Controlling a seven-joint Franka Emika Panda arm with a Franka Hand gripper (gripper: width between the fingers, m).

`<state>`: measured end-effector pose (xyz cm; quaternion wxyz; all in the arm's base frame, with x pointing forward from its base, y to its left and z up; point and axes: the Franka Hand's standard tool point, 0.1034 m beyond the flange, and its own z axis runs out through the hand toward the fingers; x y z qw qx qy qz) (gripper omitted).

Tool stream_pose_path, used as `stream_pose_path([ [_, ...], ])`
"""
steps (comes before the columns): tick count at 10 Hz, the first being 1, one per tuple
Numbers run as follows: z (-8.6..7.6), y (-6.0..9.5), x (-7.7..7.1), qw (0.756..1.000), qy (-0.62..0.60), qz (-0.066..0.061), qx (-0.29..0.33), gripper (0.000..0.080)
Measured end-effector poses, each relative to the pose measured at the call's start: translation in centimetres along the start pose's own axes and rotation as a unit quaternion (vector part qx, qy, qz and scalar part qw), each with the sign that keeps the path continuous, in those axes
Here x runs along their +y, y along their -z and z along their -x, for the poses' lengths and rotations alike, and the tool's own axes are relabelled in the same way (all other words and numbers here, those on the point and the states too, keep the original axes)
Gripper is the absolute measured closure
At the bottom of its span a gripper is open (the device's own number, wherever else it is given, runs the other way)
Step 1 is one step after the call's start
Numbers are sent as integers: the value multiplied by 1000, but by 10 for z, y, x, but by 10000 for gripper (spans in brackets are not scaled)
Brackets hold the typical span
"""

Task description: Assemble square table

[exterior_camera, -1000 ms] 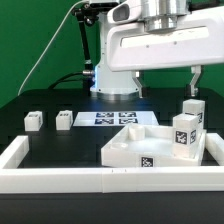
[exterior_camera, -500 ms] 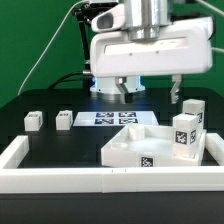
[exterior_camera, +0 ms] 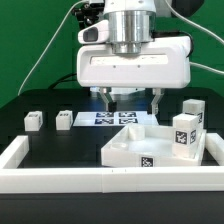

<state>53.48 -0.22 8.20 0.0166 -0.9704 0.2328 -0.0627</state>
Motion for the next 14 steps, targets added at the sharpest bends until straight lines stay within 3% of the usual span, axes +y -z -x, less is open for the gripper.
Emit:
stream_pose_path([
  [3,2,-2,2,1000,-1,2,-2,150],
  [5,19,-20,22,1000,-5,17,-9,150],
  [7,32,-34,31,1000,-2,28,-14,150],
  [9,31,-44,40,999,11,35,-8,150],
  [14,29,-64,44,998,31,41,23,150],
])
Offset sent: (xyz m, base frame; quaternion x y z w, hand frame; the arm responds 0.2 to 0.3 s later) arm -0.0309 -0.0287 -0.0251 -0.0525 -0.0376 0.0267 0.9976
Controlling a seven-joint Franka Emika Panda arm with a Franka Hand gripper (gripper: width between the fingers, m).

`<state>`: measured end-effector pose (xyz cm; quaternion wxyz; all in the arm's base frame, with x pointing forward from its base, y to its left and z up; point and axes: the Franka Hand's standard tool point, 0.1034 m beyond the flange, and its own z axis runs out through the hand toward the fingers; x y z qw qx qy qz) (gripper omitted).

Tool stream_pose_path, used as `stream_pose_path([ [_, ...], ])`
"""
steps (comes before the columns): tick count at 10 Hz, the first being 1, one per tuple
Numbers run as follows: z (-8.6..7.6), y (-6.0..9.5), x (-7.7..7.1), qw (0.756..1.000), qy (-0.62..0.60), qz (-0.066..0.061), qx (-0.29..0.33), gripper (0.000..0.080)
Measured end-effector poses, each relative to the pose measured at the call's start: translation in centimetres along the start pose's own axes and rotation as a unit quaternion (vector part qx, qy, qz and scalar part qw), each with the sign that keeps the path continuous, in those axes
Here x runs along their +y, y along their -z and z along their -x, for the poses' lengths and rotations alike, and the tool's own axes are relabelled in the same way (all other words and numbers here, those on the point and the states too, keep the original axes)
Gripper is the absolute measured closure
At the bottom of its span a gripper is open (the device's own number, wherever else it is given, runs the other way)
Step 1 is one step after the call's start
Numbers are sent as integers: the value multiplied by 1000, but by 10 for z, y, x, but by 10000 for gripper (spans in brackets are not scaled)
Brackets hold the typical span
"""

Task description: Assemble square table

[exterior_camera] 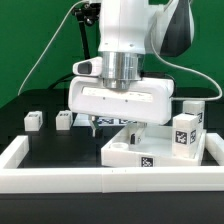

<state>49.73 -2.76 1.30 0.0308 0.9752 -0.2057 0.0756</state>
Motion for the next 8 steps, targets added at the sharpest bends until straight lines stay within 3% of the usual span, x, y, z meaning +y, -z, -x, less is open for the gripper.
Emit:
stream_pose_path([
  [2,-2,0,-3,1000,2,-1,3,161],
  [3,-2,0,-2,1000,2,-1,3,339],
  [4,-2,0,-2,1000,2,-1,3,339],
  [5,-2,0,-3,1000,2,-1,3,539],
  [6,-2,0,-3,1000,2,-1,3,692],
  [8,-3,1,-2,1000,2,-1,4,738],
])
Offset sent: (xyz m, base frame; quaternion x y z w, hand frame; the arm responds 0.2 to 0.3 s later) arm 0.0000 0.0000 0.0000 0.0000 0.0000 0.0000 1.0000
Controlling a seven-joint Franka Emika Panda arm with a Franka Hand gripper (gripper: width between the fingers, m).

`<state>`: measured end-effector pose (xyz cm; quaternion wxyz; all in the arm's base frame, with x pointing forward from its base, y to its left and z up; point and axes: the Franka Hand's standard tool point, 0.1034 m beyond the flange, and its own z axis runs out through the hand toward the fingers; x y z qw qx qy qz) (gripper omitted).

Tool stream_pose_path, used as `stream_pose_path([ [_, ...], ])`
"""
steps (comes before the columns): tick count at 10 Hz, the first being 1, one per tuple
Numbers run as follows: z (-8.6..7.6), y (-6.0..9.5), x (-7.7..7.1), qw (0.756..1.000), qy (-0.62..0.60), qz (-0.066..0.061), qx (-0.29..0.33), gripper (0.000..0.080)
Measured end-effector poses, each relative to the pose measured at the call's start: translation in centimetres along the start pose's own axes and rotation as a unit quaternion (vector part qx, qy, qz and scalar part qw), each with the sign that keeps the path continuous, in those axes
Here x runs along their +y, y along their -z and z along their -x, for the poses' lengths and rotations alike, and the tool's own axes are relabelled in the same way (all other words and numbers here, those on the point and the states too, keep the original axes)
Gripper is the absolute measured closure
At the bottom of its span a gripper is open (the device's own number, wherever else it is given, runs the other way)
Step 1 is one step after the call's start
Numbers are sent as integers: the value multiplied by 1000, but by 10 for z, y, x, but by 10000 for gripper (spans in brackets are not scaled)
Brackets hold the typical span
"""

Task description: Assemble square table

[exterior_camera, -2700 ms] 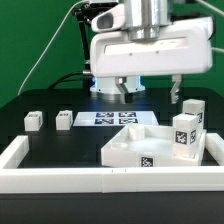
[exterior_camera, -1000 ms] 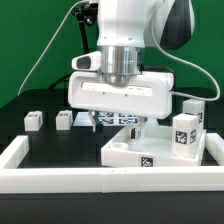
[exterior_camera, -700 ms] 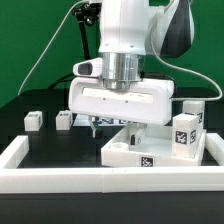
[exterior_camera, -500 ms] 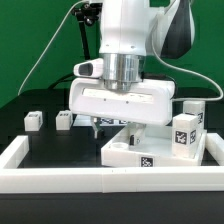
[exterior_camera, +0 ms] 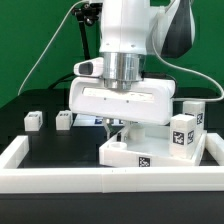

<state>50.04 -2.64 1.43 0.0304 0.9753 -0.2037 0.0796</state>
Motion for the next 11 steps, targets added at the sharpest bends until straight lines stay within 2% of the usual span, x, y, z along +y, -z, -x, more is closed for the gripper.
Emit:
stream_pose_path([
  [10,-2,1,0,1000,11,-1,4,737],
  [11,-4,2,-1,999,44,-1,8,737],
])
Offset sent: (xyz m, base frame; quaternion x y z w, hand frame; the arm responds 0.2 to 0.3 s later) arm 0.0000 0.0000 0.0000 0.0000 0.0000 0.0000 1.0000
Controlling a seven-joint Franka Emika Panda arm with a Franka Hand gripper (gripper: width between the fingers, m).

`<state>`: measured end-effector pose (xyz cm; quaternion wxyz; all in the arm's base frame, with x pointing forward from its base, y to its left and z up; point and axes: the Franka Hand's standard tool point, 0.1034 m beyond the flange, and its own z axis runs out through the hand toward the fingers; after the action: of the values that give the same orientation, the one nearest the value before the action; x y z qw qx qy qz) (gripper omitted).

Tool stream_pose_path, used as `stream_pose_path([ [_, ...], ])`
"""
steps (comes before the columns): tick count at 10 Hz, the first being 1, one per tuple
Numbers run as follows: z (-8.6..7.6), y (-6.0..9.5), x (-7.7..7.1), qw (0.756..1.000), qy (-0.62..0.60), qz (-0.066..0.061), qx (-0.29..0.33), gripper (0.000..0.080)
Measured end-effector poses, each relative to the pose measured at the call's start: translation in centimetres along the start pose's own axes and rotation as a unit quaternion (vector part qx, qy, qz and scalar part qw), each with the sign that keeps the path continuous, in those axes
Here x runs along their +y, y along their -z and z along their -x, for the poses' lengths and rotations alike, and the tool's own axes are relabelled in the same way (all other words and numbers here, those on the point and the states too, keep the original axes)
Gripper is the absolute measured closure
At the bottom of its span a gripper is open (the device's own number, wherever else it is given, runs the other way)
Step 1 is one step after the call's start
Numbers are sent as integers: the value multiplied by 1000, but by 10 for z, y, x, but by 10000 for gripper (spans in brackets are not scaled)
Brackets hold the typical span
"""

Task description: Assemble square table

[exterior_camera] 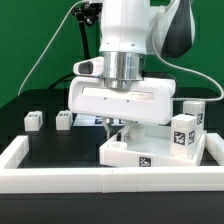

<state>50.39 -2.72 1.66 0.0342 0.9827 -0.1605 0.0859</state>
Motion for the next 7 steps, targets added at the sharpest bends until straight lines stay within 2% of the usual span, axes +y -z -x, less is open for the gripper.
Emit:
stream_pose_path([
  [6,-10,5,-2,986,164,0,16,735],
  [7,-16,7,-11,973,229,-2,15,735],
])
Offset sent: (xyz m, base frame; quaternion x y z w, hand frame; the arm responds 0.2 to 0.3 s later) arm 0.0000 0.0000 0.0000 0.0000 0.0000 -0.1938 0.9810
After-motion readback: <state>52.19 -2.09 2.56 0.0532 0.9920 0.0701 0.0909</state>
